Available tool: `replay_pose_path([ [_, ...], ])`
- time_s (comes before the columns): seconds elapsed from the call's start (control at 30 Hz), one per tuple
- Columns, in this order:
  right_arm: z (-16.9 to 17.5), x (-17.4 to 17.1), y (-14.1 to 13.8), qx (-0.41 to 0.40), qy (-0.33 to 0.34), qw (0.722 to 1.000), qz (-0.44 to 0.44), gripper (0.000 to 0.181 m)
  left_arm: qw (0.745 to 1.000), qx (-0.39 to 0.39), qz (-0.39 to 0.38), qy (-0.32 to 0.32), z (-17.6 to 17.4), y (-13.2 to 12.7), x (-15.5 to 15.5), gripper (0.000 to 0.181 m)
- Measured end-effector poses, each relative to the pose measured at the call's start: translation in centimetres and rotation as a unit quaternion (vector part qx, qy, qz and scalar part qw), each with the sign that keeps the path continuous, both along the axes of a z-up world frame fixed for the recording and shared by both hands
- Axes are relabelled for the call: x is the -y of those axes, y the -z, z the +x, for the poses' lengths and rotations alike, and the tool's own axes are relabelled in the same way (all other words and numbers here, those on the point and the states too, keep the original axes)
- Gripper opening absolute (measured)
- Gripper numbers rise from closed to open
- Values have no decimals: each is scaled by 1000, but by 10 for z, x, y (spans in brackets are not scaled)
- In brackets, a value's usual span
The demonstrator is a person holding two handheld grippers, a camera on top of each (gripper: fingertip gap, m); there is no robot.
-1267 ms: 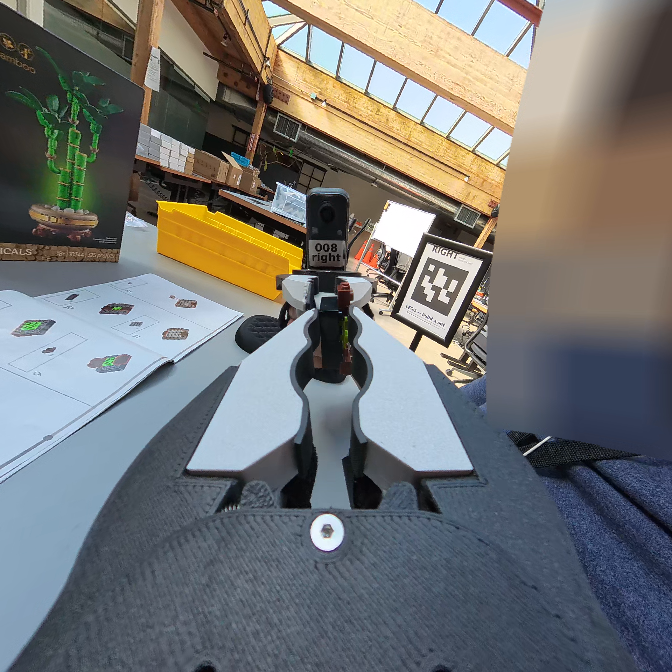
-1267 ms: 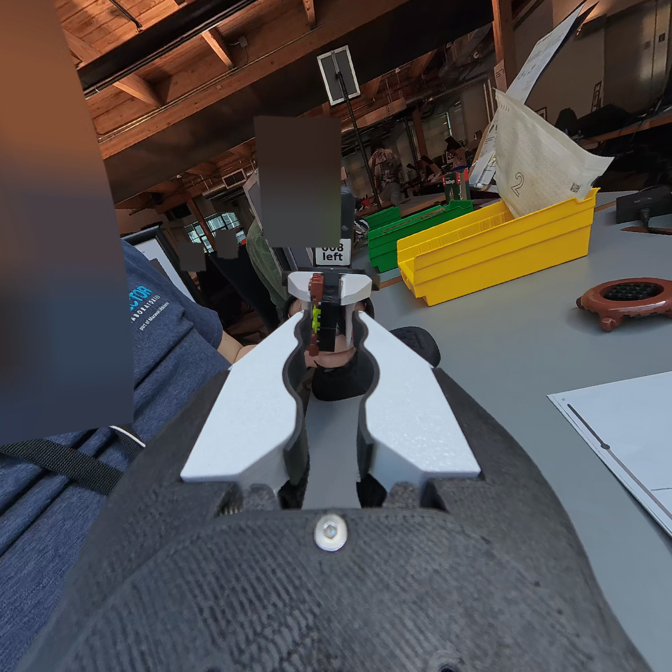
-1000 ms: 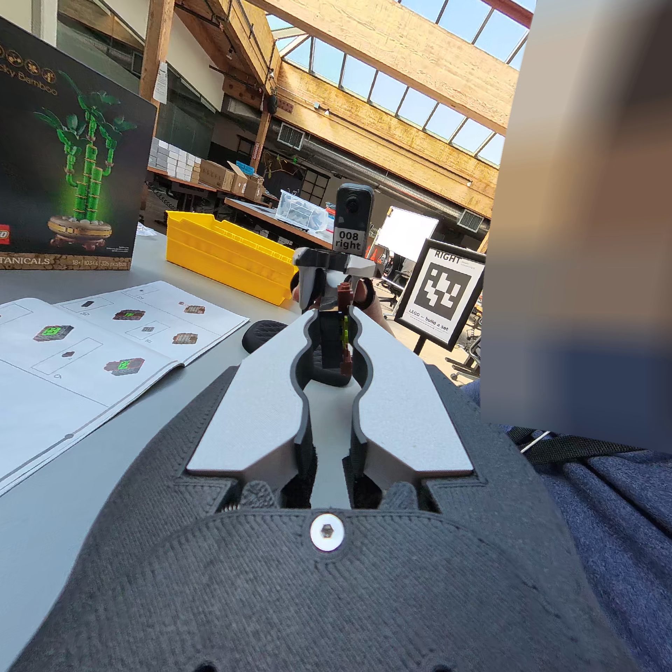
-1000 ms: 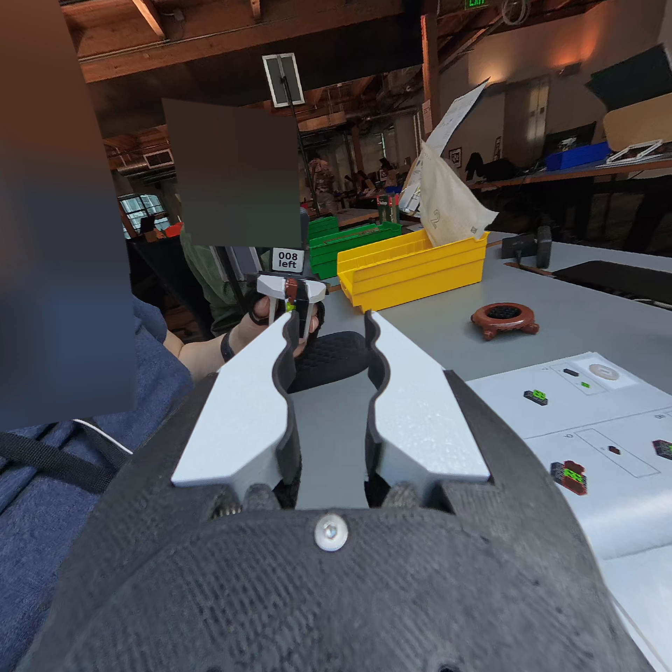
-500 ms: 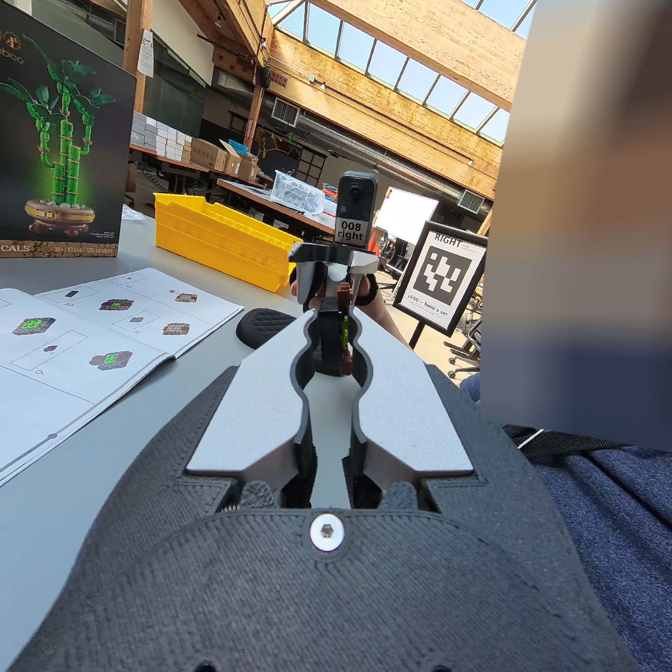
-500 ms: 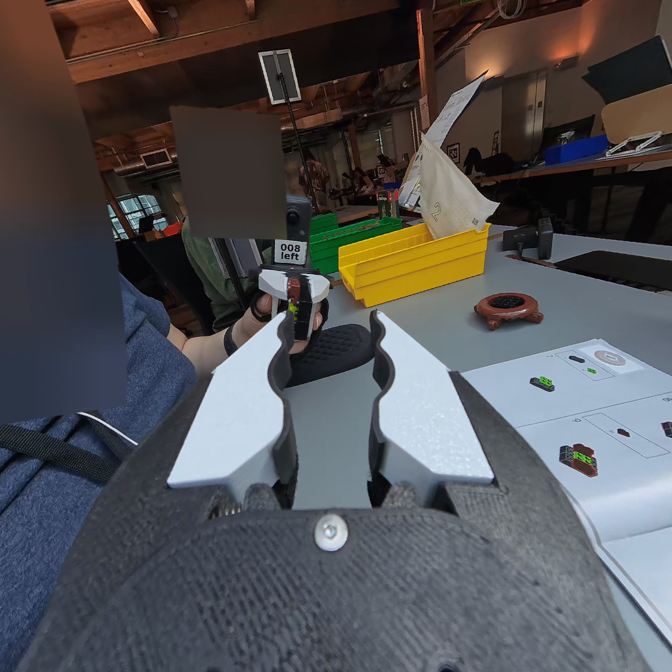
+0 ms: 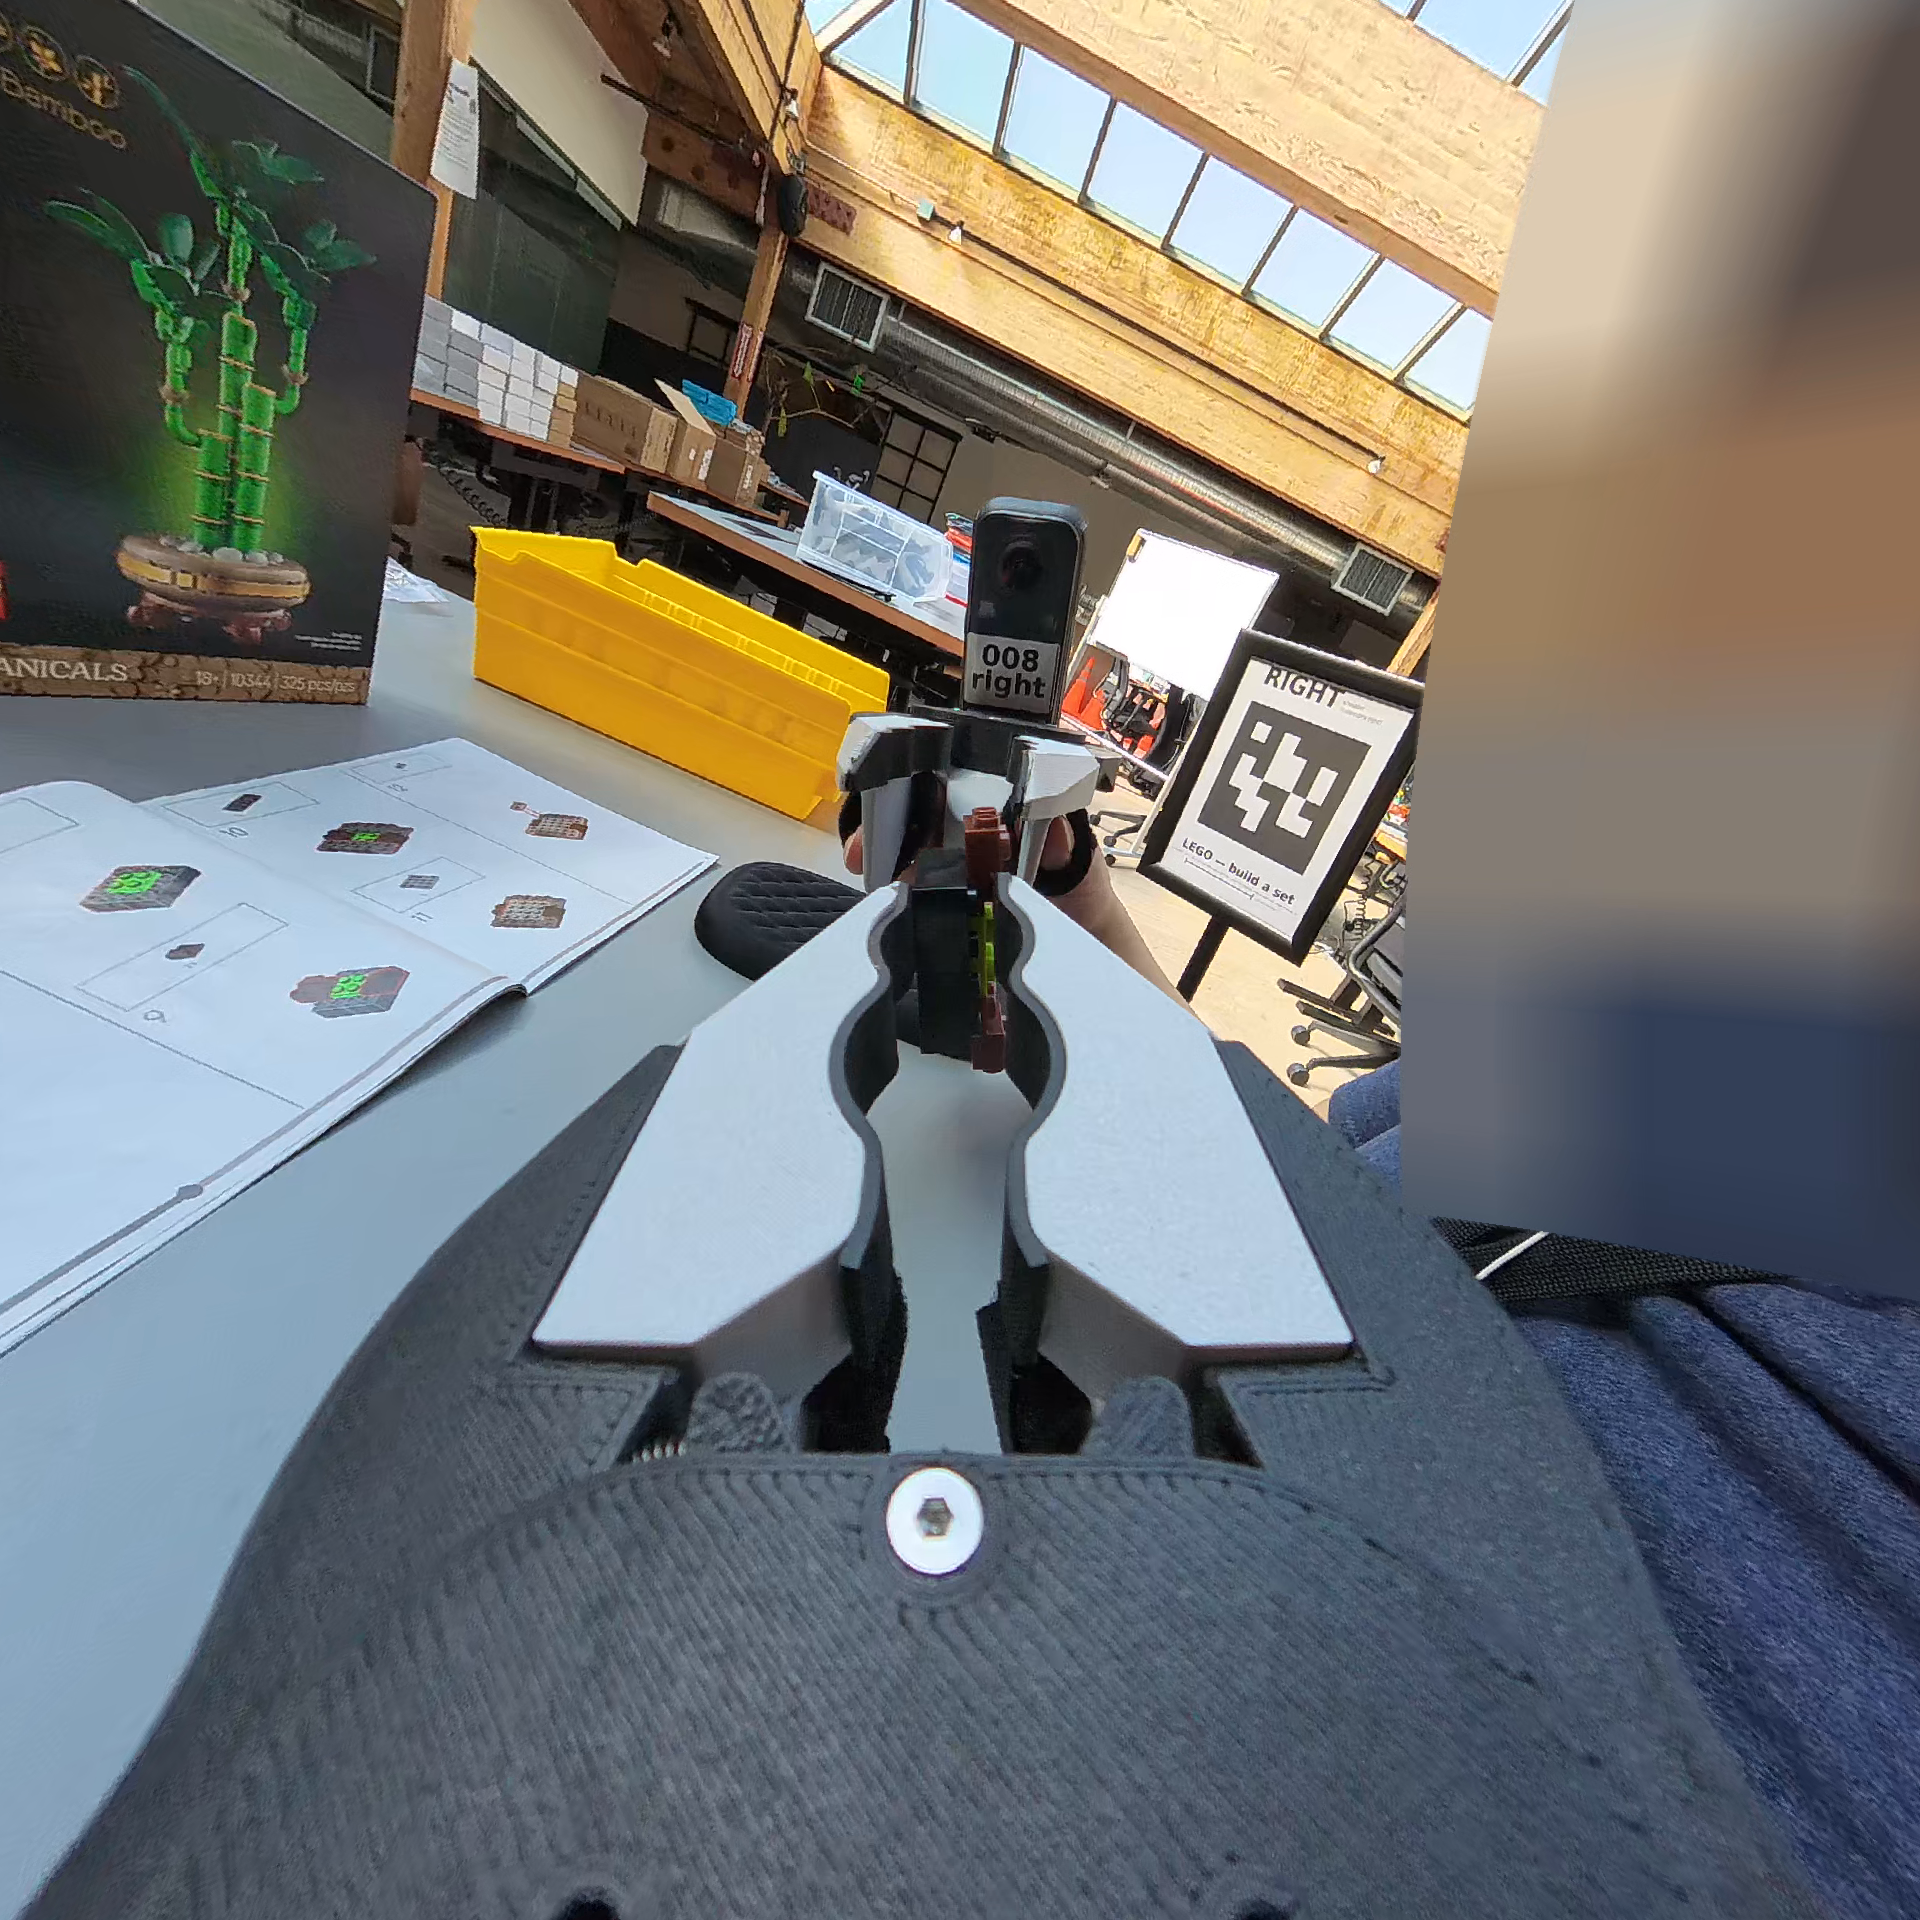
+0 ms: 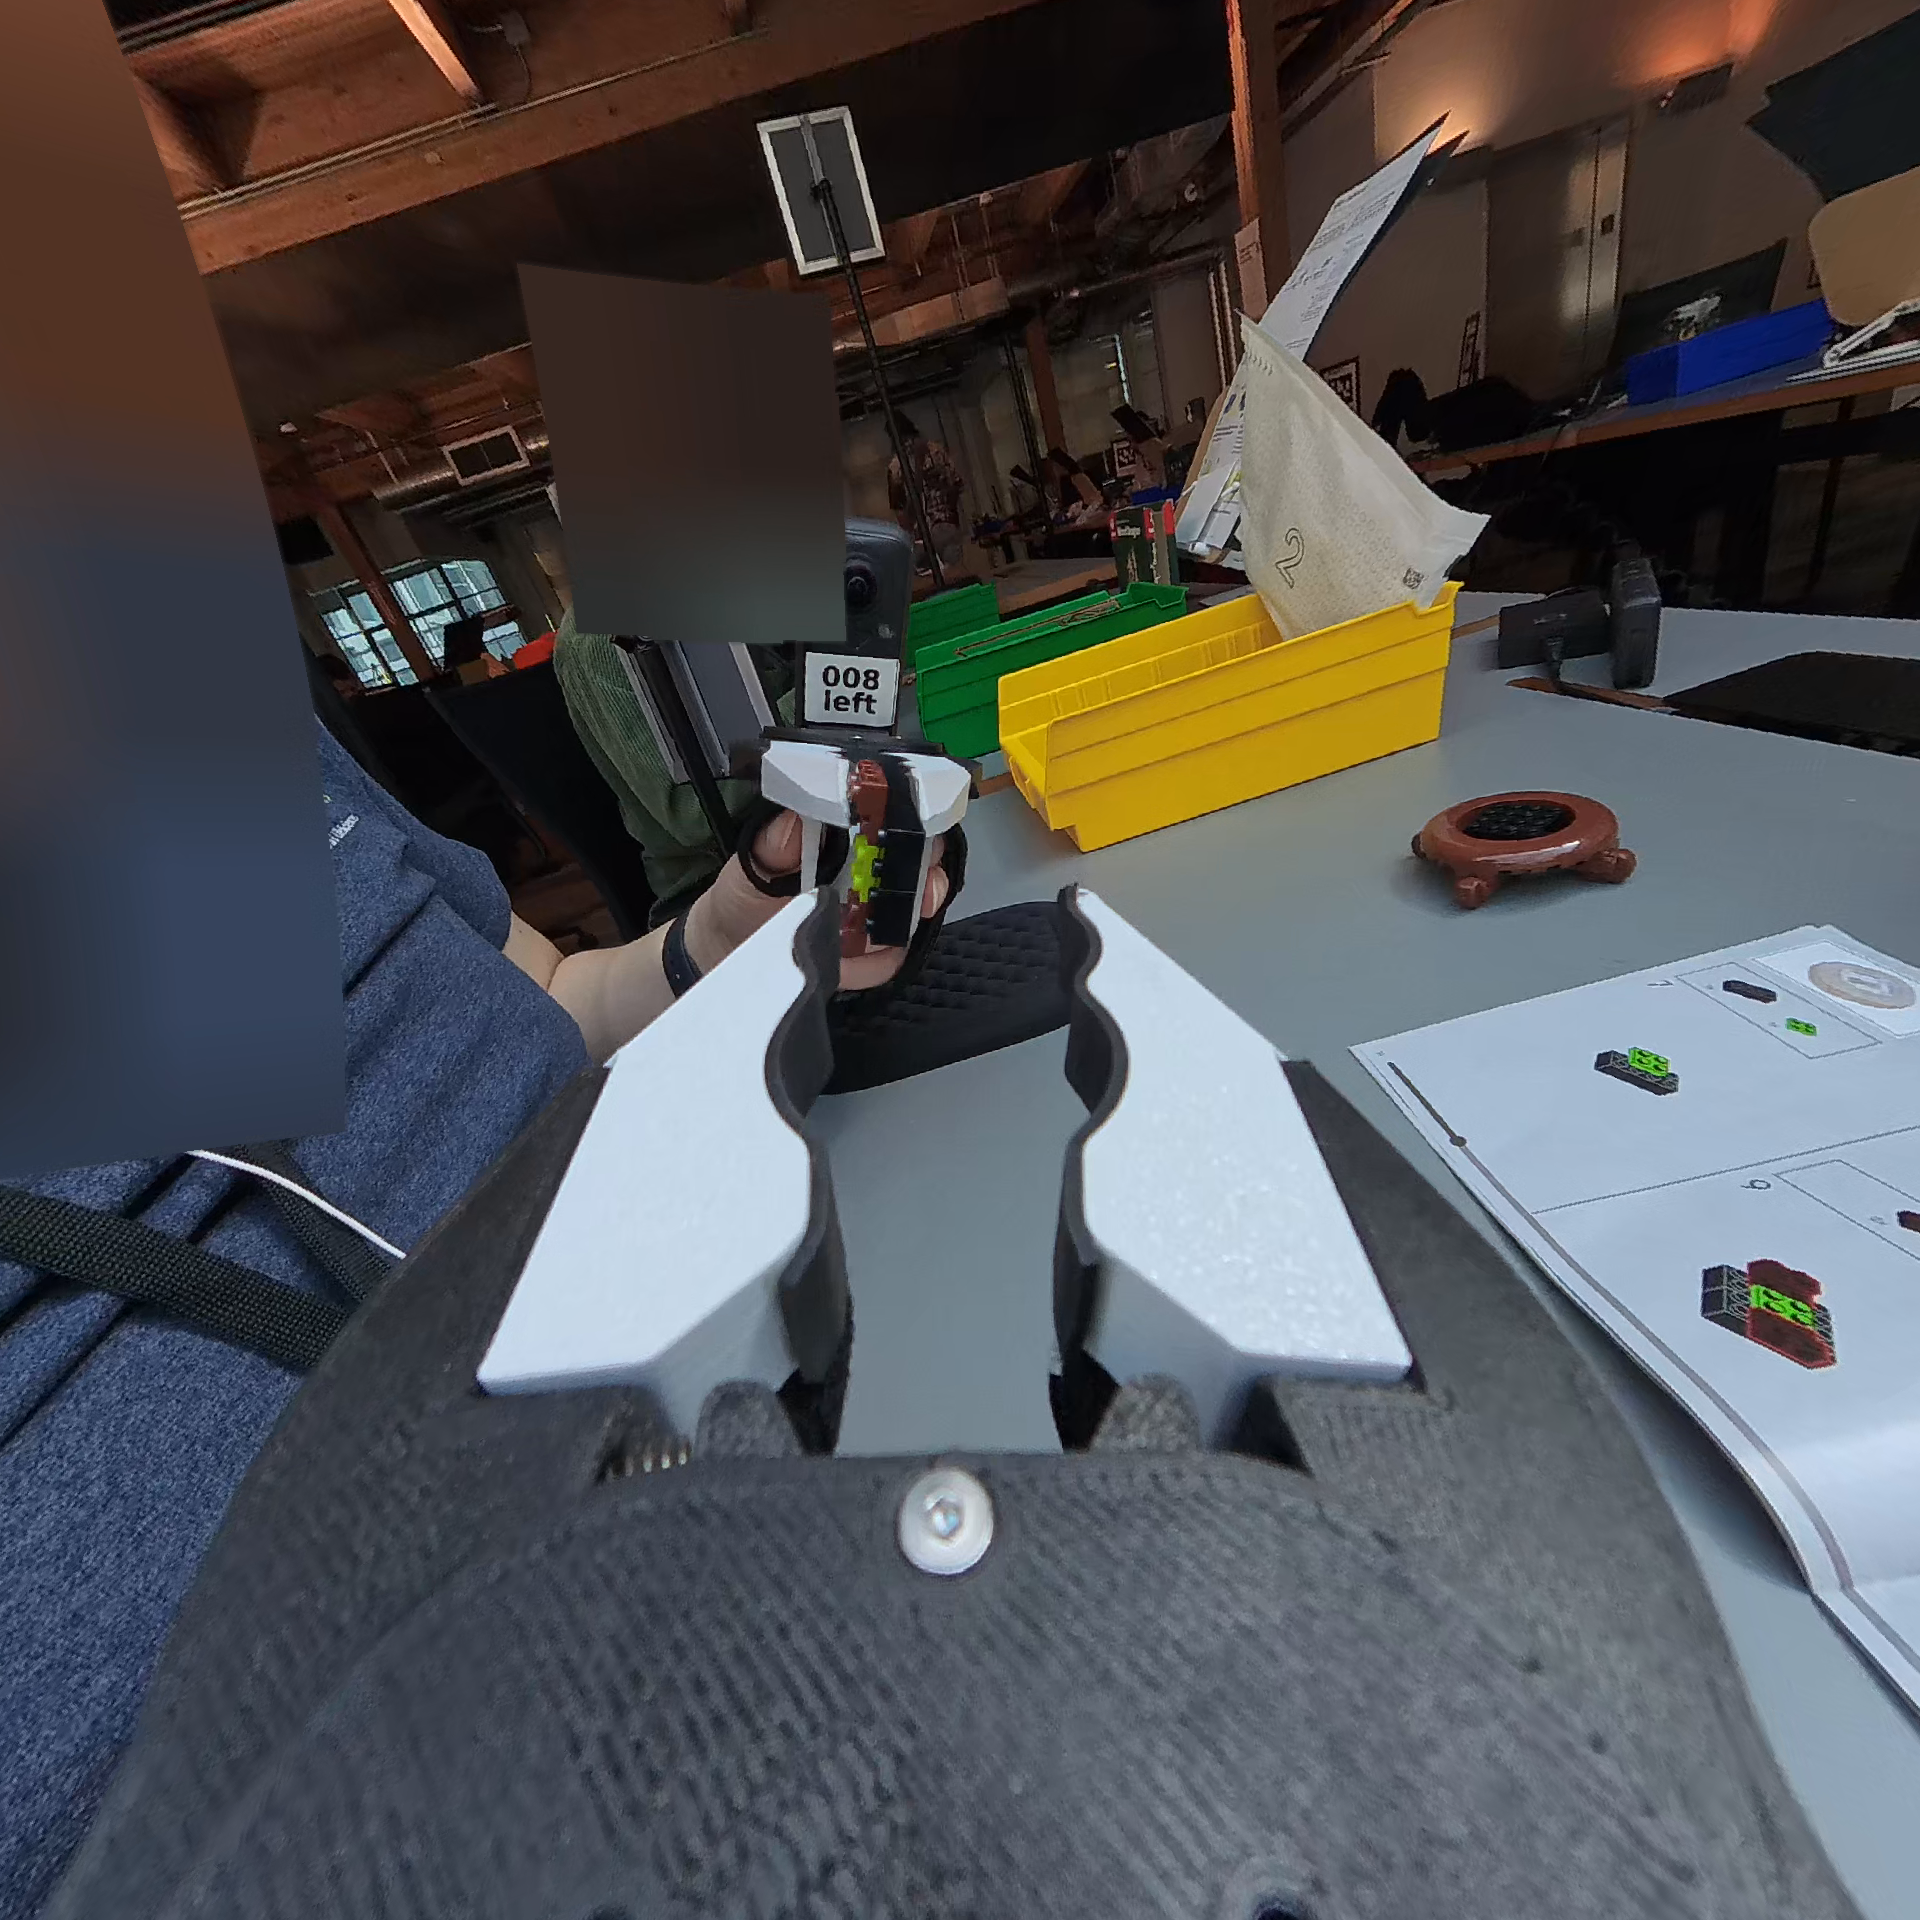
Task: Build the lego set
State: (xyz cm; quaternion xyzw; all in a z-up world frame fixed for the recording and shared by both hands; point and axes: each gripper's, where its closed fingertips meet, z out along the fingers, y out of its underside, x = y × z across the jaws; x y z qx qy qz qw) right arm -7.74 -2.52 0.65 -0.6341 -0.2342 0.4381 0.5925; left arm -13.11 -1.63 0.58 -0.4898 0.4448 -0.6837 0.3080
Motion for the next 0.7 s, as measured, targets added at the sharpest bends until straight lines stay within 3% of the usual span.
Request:
replay_pose_path([
  [0.7,-60,-3,8,-60,-94,993,-45,28,1000,7,-5,-1,0,0,2,12],
])
